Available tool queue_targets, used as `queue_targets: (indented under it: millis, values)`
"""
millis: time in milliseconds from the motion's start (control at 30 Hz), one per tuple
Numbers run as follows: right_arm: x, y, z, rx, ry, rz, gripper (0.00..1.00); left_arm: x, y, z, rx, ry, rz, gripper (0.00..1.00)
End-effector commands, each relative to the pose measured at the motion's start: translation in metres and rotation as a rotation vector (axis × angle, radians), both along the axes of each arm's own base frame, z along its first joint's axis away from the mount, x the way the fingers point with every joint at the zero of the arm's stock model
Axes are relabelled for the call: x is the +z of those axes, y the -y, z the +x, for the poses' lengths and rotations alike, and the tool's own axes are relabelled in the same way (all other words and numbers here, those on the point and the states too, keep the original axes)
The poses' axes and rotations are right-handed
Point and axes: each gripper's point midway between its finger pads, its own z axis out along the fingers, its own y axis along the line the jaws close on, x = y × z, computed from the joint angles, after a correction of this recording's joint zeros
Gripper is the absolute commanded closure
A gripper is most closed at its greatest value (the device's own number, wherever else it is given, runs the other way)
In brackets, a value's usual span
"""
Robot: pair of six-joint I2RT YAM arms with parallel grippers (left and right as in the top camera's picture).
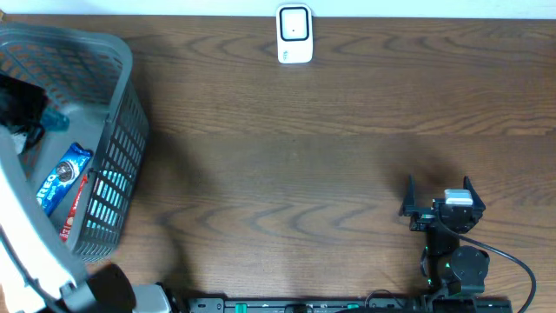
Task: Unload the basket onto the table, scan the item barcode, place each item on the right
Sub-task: 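Carry the bottle with the left gripper and set it near the scanner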
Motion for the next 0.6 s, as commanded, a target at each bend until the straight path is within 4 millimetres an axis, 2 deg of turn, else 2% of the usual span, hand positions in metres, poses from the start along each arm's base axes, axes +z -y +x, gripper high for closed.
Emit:
queue_targets:
  millis: [0,133,300,433,567]
  values:
    - [0.0,-0.001,0.0,0.004,0.001,-0.014,0.01,0.044,0.028,0.003,-0.103,0.178,-0.011,0.62]
    - [0.0,-0.001,0.0,0.004,0.0,-0.014,0.01,0.075,0.066,0.006,-0.207,0.313,-0.044,0.61]
    - [0.0,-0.001,0.0,0.004,0.0,-0.014,0.01,0.091,0.126,0.024,-0.37,0.395,-0.128,0.61]
    - [0.0,-0.001,0.0,0.004,0.0,-0.014,0.01,0.087,0.188,0.045,-0.545,0.392,-0.174,0.61]
    - [0.0,-0.001,0.0,0.004,0.0,-0.014,0.01,0.061,0.254,0.061,-0.703,0.306,-0.187,0.6]
